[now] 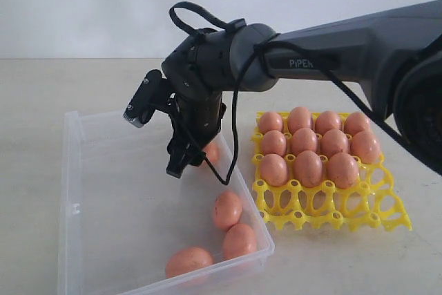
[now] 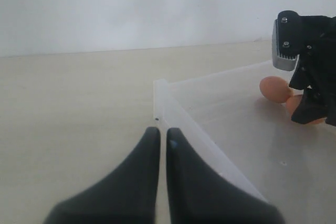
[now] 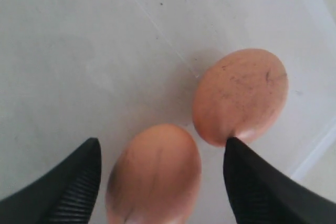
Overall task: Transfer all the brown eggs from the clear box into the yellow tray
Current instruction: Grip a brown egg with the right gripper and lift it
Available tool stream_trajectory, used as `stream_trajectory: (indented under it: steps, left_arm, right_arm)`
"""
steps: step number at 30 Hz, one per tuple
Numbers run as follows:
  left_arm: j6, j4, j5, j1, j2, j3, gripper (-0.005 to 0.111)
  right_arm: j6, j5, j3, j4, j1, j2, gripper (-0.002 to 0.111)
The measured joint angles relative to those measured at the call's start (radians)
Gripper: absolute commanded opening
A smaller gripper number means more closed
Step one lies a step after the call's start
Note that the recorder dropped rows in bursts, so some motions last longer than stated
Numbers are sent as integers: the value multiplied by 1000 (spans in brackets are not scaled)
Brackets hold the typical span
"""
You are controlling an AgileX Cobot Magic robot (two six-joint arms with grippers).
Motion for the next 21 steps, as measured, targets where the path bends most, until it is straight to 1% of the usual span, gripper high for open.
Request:
stream_trajectory:
  steps: [9,11,13,14,16,17,18,19,21]
  left_arm:
    - [0,0,0,0,0,0,4]
    - [0,0,0,0,0,0,4]
    - [0,0,0,0,0,0,4]
    - [0,0,0,0,0,0,4]
    - [0,0,0,0,0,0,4]
    - [0,0,0,0,0,0,4]
    - [0,0,0,0,0,0,4]
    - [0,0,0,0,0,0,4]
    - [0,0,0,0,0,0,4]
  right_arm:
    - [153,44,-4,-24,0,35,59]
    - [184,63,-8,-31,0,39,57]
    - [212,81,-10,-33,0,39,48]
    - [224,87,-10,-33,0,39,38]
    - [235,109,-10,-31,0,41,23]
    - [238,117,-12,-31,0,41,11]
    - [240,123,-12,-31,0,41,3]
    - [247,132,-12,-31,0,41,0]
    - [247,151,-12,-31,0,41,0]
